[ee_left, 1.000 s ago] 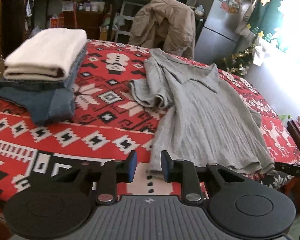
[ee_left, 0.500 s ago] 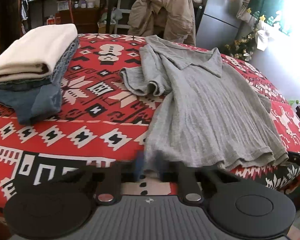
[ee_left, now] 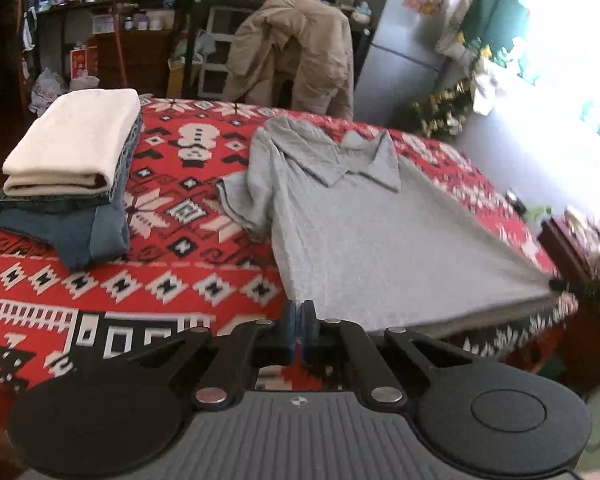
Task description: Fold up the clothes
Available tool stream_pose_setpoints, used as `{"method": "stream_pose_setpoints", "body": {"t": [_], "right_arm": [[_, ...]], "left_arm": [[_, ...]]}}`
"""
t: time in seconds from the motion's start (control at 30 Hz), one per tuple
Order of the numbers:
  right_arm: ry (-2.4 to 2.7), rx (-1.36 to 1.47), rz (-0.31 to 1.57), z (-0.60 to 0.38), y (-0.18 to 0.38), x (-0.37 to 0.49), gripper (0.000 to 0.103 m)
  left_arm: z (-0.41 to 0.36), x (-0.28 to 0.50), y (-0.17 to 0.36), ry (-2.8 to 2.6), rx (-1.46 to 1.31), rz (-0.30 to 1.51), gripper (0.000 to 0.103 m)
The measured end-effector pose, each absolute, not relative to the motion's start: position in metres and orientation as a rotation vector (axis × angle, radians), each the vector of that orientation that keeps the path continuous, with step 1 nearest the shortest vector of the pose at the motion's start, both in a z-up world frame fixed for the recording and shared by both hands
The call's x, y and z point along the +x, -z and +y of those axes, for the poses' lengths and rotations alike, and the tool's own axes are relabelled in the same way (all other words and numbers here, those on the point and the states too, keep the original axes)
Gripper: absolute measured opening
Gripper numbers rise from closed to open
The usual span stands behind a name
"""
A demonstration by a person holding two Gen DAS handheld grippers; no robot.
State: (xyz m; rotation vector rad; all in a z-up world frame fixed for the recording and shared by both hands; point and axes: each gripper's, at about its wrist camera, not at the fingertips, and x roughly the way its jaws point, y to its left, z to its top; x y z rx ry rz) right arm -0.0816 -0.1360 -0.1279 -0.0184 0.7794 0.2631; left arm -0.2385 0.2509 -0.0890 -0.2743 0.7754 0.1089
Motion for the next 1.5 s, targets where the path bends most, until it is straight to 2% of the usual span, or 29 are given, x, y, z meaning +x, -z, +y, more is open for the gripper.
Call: {"method": "stream_pose_setpoints", "body": {"t": [0.3, 0.37, 0.43, 0.47, 0.53, 0.73, 1.0, 1.17, 1.5], "right_arm": [[-0.253, 0.022, 0.835, -0.165, 0.143, -0.087, 0.003], [-0.266, 0.023, 0.844, -0.162, 0.148, -0.09, 0.004], [-0.278, 0.017, 0.847, -0.158, 0.15, -0.093, 0.007], [-0.28, 0.014, 0.844, -0.156, 0.148, -0.094, 0.011], [-0.286, 0.02, 0.835, -0.157, 0.143, -0.094, 0.014], [-0.288, 0.075, 0.777, -0.166, 0.117, -0.073, 0.024], [-0.316, 0.038, 0.75, -0.134, 0.111, 0.004, 0.027], [-0.327, 0.001, 0.766, -0.106, 0.124, 0.041, 0.033], [-0.305, -0.017, 0.789, -0.082, 0.142, 0.076, 0.041]], "left_arm": [[0.243, -0.24, 0.14, -0.152, -0.212, 0.926, 0.003], [0.243, -0.238, 0.139, -0.142, -0.214, 0.926, 0.008], [0.244, -0.238, 0.136, -0.143, -0.199, 0.917, 0.01], [0.244, -0.239, 0.133, -0.144, -0.2, 0.908, 0.015], [0.249, -0.241, 0.128, -0.145, -0.228, 0.888, 0.023], [0.28, -0.231, 0.119, -0.202, -0.327, 0.836, 0.024], [0.324, -0.192, 0.114, -0.295, -0.353, 0.786, 0.026], [0.342, -0.146, 0.118, -0.276, -0.338, 0.757, 0.034], [0.37, -0.058, 0.145, -0.238, -0.445, 0.8, 0.034]]}}
